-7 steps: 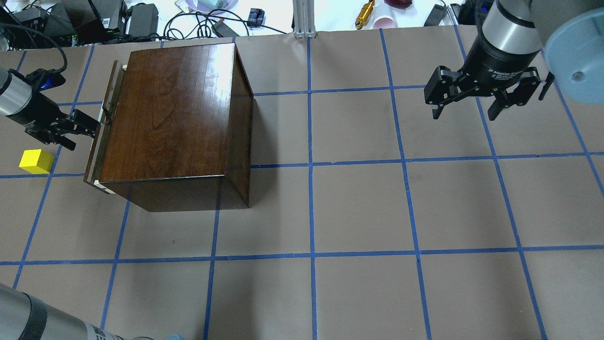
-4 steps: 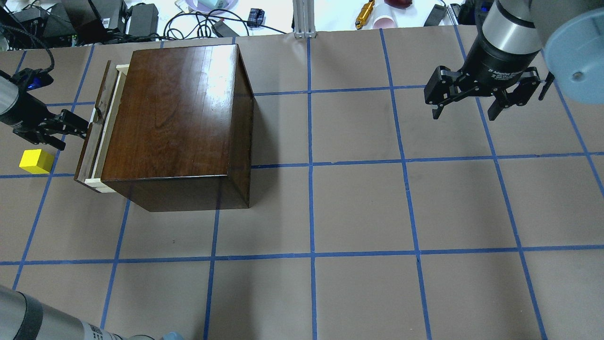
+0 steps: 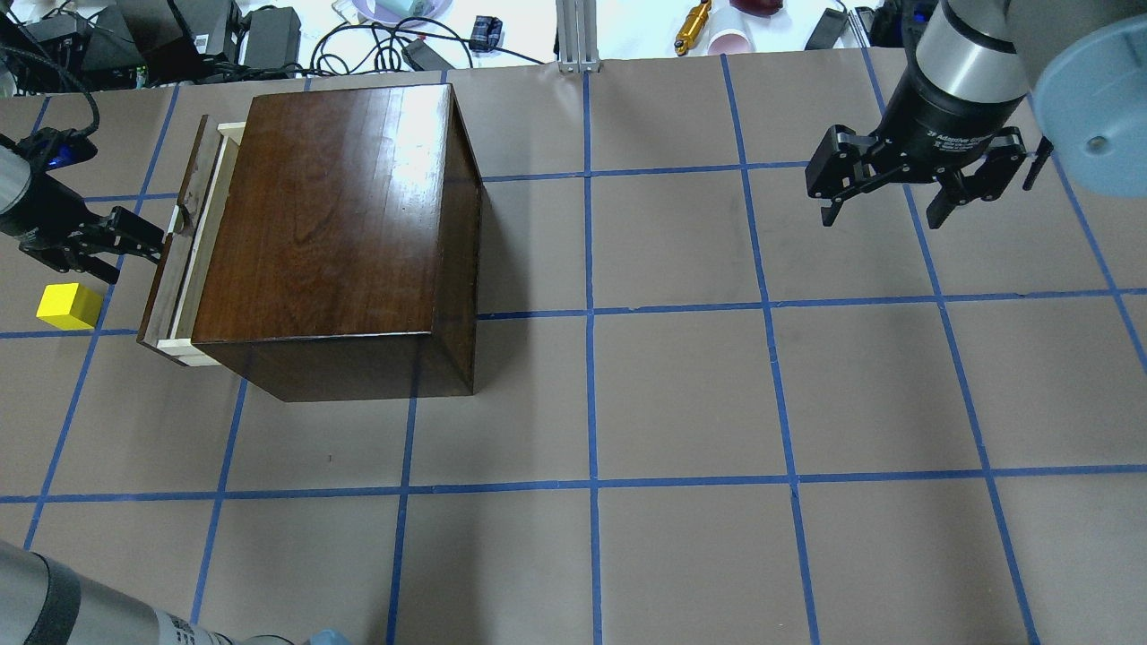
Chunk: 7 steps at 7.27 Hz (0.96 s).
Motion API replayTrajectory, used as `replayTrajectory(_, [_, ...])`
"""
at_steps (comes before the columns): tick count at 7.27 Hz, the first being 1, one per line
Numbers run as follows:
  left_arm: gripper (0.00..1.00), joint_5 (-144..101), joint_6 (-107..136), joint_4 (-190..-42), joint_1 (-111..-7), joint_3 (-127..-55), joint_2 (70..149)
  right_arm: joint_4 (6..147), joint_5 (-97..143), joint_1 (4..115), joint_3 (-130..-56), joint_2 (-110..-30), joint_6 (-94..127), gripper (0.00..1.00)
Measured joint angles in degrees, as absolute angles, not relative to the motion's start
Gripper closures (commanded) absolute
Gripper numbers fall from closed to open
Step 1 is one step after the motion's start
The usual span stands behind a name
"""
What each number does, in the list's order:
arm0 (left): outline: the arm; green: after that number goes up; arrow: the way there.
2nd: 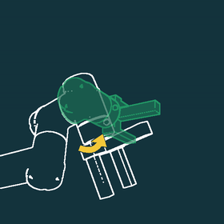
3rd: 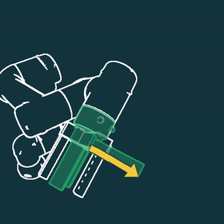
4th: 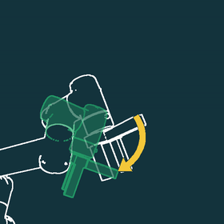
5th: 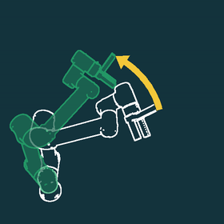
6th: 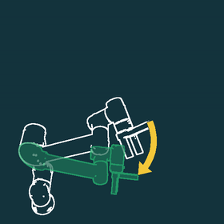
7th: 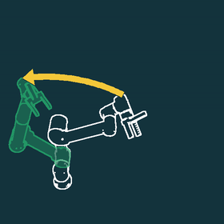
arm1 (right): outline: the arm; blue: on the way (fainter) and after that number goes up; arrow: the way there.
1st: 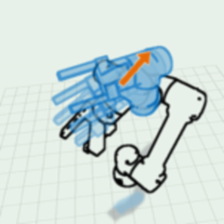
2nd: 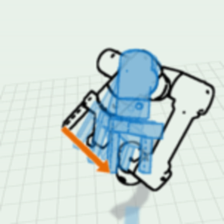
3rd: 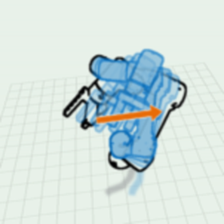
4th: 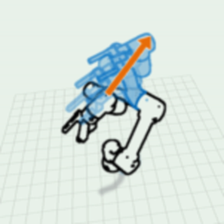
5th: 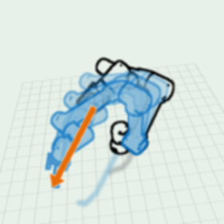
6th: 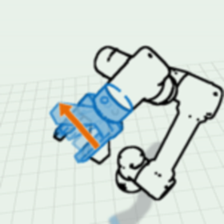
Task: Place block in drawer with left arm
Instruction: 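Pull the drawer open with the left gripper, away from the cabinet, then release the handle and move the left gripper over the yellow cube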
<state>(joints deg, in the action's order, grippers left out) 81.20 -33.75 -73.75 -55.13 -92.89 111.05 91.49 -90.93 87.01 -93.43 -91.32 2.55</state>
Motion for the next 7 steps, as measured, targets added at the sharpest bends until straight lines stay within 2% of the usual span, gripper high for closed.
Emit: replayTrajectory(7, [0.0, 82.63, -36.16, -73.98, -52.04, -91.39, 111.49, 91.49, -90.92, 87.01, -93.43, -91.32, 2.55, 0.0])
